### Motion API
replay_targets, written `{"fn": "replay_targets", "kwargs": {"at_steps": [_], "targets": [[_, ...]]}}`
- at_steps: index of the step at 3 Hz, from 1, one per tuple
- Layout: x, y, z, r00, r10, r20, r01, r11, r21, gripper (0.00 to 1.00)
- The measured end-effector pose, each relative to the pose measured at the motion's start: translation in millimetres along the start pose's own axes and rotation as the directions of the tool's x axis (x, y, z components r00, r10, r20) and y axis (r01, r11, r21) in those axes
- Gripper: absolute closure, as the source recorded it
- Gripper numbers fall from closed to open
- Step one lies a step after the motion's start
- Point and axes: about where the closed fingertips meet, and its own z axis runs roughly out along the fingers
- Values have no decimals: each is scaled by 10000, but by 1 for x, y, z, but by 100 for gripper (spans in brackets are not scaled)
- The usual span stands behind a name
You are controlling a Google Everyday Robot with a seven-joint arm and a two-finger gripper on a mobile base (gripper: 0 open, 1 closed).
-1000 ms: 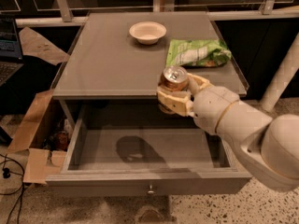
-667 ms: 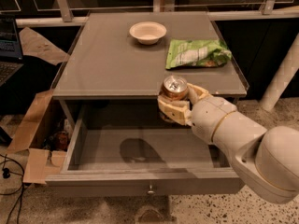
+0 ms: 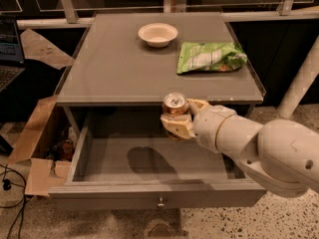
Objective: Place orange can into top drawer
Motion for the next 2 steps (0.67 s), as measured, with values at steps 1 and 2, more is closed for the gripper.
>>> {"fn": "replay_targets", "kwargs": {"at_steps": [1,2], "targets": [[24,-3,10,9970,-99,-766,61,9988,-490,100],[46,-11,16,9915,-14,-1301,-93,9966,-819,100]]}}
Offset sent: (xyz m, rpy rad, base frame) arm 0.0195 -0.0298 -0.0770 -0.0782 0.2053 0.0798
